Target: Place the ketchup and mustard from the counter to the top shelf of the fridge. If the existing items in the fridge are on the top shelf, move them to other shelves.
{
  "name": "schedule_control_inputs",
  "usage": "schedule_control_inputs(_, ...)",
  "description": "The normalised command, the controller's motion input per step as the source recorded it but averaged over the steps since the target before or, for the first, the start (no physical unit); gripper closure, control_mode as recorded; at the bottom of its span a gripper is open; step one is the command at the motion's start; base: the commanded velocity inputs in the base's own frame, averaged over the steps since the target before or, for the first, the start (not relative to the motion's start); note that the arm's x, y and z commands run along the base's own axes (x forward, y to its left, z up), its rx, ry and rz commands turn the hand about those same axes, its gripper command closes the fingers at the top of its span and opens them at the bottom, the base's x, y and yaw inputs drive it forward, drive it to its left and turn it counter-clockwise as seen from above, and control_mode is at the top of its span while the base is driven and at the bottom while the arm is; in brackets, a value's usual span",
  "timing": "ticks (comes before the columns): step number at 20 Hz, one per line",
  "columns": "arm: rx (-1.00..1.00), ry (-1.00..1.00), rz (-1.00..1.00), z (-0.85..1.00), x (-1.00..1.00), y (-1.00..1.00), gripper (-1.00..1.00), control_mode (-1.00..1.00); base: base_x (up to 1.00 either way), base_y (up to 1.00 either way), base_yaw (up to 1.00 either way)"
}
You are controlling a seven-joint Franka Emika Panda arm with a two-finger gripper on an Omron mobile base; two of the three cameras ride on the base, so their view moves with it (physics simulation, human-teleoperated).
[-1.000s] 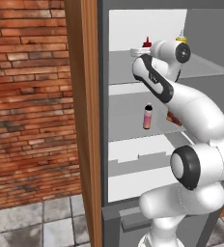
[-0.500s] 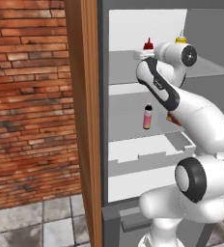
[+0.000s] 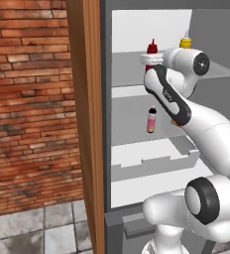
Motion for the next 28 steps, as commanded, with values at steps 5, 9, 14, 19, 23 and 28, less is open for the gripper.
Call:
schedule_control_inputs(5, 0.01, -0.08, 0.00, 0.05, -0.69, -0.14, -1.00, -1.00, 0.00, 0.00, 0.00)
schedule_control_inputs(9, 0.02, -0.09, -0.03, 0.13, -0.95, -0.25, -1.00, -1.00, 0.00, 0.00, 0.00)
schedule_control_inputs(14, 0.03, -0.10, -0.02, 0.14, -1.00, -0.22, -1.00, -1.00, 0.00, 0.00, 0.00)
schedule_control_inputs(19, 0.01, -0.16, 0.00, 0.05, -1.00, -0.02, -1.00, -1.00, 0.00, 0.00, 0.00)
schedule_control_inputs(23, 0.00, -0.22, 0.02, 0.03, -1.00, 0.00, -1.00, -1.00, 0.00, 0.00, 0.00)
schedule_control_inputs(28, 0.00, -0.19, 0.01, 0.14, -1.00, 0.01, -1.00, -1.00, 0.00, 0.00, 0.00)
